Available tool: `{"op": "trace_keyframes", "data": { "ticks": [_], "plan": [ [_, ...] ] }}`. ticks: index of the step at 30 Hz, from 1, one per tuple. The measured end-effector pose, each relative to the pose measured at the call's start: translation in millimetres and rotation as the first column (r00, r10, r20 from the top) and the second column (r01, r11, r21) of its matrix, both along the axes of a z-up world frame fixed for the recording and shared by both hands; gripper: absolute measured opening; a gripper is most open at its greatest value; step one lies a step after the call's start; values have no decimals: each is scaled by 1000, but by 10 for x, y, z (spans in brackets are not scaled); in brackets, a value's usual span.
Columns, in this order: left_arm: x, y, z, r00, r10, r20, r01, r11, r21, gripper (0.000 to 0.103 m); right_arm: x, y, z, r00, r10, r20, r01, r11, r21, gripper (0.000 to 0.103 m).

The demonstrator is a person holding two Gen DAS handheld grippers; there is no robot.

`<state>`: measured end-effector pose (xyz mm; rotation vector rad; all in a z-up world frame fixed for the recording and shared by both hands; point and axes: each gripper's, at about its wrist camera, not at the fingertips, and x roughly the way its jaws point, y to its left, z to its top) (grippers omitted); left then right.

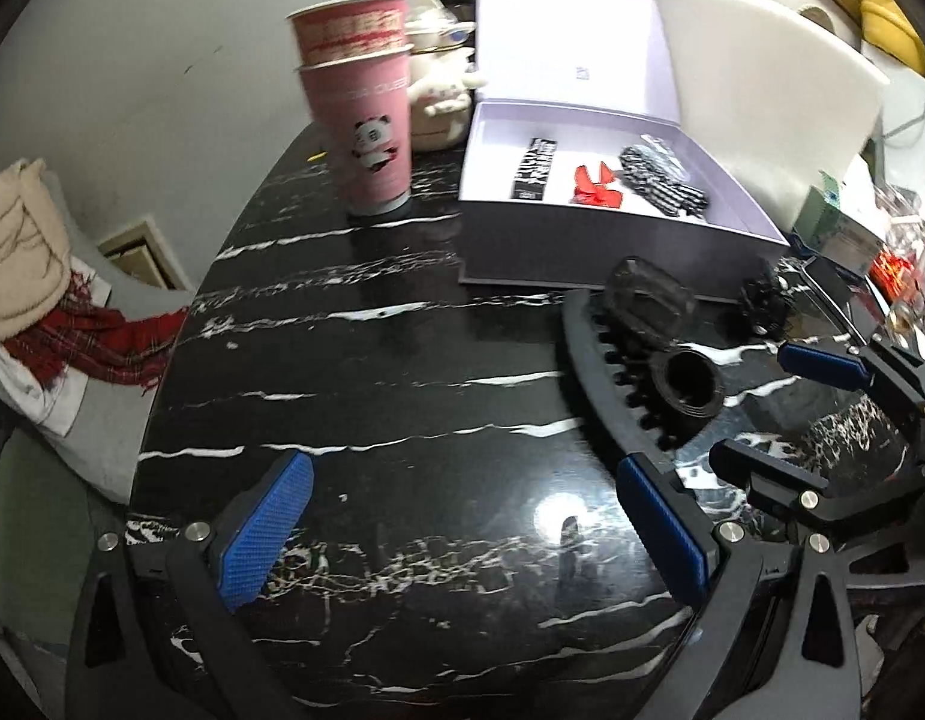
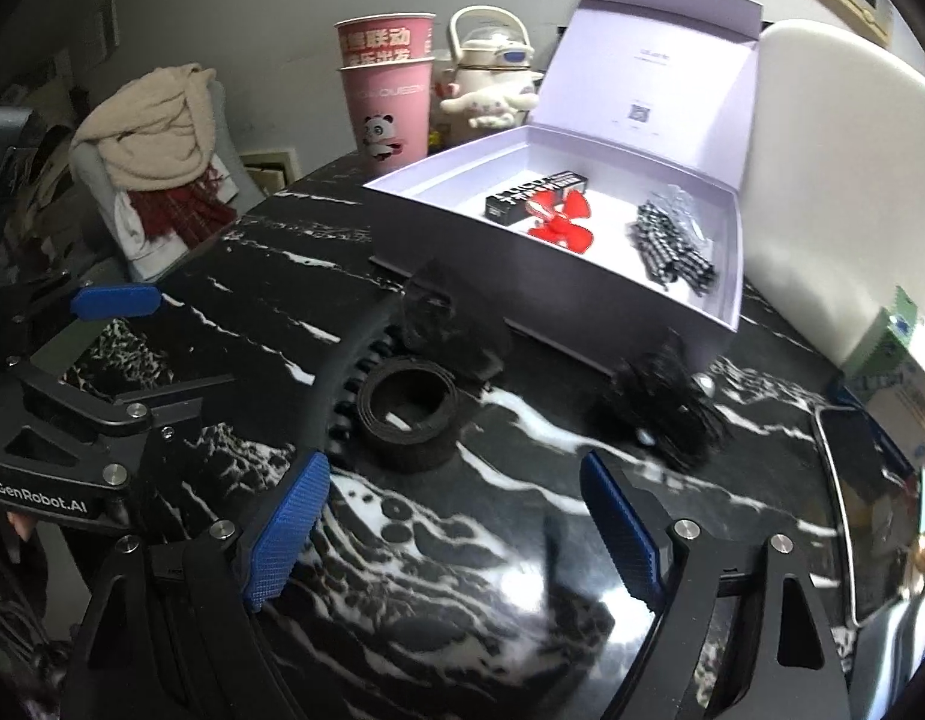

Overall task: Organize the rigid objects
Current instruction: 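Withdraw both tools from the gift box toward the table objects, then grasp the smoky gray cube with the left tool while the right tool grasps the black band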

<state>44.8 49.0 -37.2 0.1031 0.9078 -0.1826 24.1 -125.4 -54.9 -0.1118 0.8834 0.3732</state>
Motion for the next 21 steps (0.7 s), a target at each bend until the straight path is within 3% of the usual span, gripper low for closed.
{"op": "trace_keyframes", "data": {
  "ticks": [8, 12, 21],
  "plan": [
    [63, 120, 59, 1000, 6, 24, -5, 1000, -25, 103, 195, 38, -108, 998, 8, -66, -2, 997, 81, 65],
    [117, 68, 84, 999, -25, 38, 26, 999, -43, 103, 238, 23, -152, 994, 41, -97, -24, 984, 174, 43],
    [199, -203, 135, 989, -124, 87, 130, 989, -65, 103, 151, -99, -128, 996, 11, -89, 3, 989, 149, 42]
  ]
}}
